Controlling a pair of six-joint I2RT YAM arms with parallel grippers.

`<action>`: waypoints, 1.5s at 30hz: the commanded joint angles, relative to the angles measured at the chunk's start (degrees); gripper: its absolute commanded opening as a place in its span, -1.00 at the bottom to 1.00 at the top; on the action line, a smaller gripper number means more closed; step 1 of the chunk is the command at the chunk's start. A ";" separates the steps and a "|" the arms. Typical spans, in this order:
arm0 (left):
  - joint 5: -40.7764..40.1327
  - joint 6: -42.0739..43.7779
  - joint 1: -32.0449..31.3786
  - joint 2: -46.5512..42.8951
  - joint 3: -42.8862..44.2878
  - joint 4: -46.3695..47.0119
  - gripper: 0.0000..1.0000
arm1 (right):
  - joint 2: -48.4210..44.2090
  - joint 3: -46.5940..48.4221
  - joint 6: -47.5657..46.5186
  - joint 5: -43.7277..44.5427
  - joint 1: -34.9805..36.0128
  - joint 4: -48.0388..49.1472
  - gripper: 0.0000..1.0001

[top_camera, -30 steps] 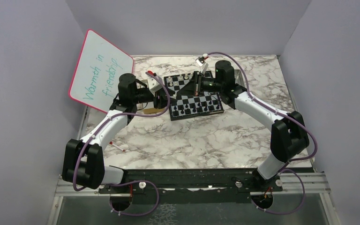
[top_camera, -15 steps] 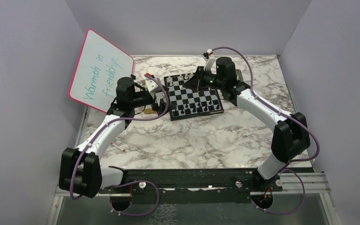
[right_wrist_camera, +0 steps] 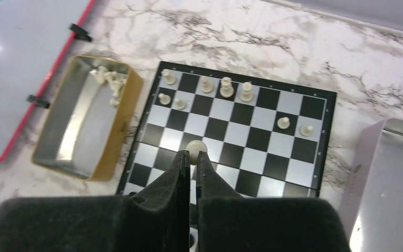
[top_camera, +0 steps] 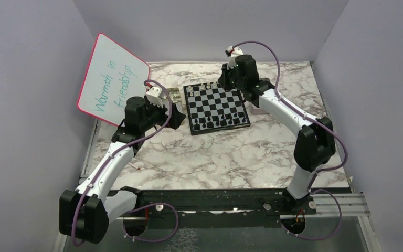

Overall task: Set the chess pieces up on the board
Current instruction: Place the chess piece on the chessboard.

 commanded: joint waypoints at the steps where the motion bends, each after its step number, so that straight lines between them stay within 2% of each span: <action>1: -7.95 -10.52 -0.20 1.52 3.05 -9.66 0.98 | 5.72 4.32 -5.93 9.55 -0.26 -3.66 -0.88; 3: -8.07 -10.75 -0.16 3.74 5.22 -14.51 0.98 | 8.27 6.31 -6.38 10.26 -0.36 -4.26 -0.88; 6: -7.52 -6.17 -0.11 7.88 9.25 -22.47 0.98 | 12.69 10.42 -6.58 10.69 -0.49 -6.41 -0.88; 9: -7.14 -5.11 0.02 10.67 10.18 -25.47 0.98 | 17.63 14.32 -6.11 10.58 -0.64 -8.58 -0.88; 22: -5.26 -5.05 0.46 8.91 8.99 -24.32 0.98 | 29.06 23.88 -5.60 11.61 -1.63 -13.65 -0.88; 26: -6.19 -5.21 0.46 9.06 8.88 -24.08 0.98 | 31.09 26.25 -5.44 11.32 -2.28 -14.29 -0.87; 31: -2.73 -4.95 0.46 9.01 8.57 -24.08 0.98 | 33.46 29.75 -5.50 10.92 -2.94 -15.94 -0.87; 45: -3.19 -4.81 0.46 8.80 8.56 -24.07 0.98 | 37.25 34.23 -4.63 9.10 -3.70 -18.05 -0.84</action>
